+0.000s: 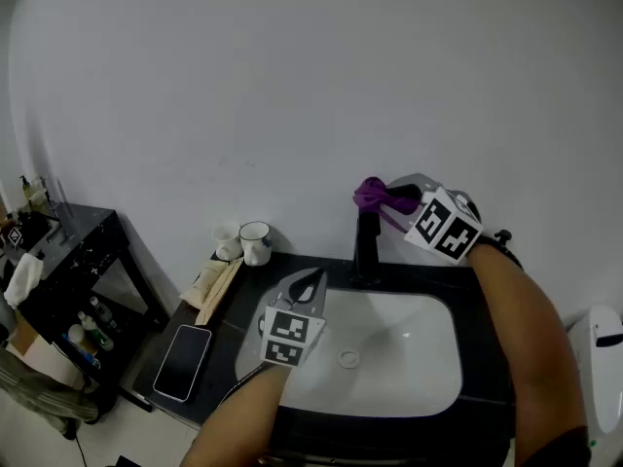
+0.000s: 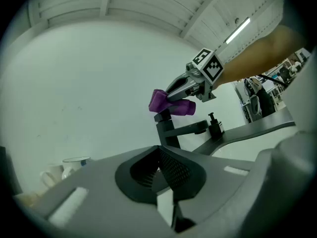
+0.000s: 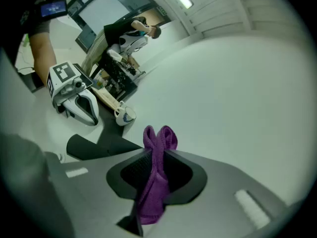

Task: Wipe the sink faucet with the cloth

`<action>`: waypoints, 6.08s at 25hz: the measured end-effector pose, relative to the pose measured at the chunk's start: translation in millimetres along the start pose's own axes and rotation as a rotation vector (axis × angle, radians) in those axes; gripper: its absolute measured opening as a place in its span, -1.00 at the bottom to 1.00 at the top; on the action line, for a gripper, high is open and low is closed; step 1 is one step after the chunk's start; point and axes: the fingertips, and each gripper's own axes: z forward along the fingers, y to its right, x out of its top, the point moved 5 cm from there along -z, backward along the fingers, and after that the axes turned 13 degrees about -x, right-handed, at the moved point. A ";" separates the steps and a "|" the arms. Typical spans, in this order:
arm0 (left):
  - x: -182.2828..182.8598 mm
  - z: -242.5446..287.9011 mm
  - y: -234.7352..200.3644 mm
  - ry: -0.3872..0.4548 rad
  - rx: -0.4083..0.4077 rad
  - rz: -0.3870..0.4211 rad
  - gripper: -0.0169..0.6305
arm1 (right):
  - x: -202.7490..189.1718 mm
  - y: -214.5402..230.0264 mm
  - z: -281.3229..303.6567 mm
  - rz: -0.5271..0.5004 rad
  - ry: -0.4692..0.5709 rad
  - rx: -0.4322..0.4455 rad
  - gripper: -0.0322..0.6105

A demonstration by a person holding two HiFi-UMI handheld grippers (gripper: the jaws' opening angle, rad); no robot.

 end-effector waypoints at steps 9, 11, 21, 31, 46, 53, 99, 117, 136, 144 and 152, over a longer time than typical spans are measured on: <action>3.2 7.8 -7.5 0.000 -0.002 0.012 -0.90 | 10.3 -11.3 19.9 -0.165 -0.013 0.105 -0.68; 2.6 8.5 -8.5 0.002 0.000 0.003 -0.90 | 11.8 -15.5 17.5 -0.183 -0.018 0.118 -0.69; 2.3 10.1 -8.5 -0.011 0.001 -0.004 -0.90 | 25.3 -38.7 -17.7 -0.277 0.009 0.169 -0.69; -1.1 10.1 -5.9 -0.040 -0.007 -0.028 -0.90 | 33.6 -64.6 -63.3 -0.314 0.071 0.169 -0.70; 10.5 -5.7 9.6 0.011 0.025 -0.108 -0.90 | 0.7 -92.6 -60.5 -0.493 0.001 -0.142 -0.71; -1.4 0.6 1.8 -0.006 0.017 -0.159 -0.90 | -5.4 -98.6 -27.8 -0.493 -0.006 -0.245 -0.69; -4.4 -9.7 -6.0 -0.052 0.032 -0.142 -0.89 | -0.4 -180.2 -107.7 -0.524 0.067 -0.117 -0.69; -2.6 11.2 -7.1 -0.002 -0.028 -0.147 -0.90 | -55.0 -167.4 3.0 -0.392 -0.123 -0.232 -0.68; -12.6 16.0 -2.6 -0.080 -0.057 -0.072 -0.90 | -78.4 -165.2 -32.8 -0.559 -0.130 -0.203 -0.68; -17.8 18.5 4.9 -0.117 -0.083 -0.056 -0.90 | -66.7 -70.7 -28.3 -0.447 -0.136 -0.390 -0.68; -16.4 18.3 -1.9 -0.098 -0.067 -0.088 -0.90 | -47.6 -68.2 -4.0 -0.549 -0.141 -0.357 -0.68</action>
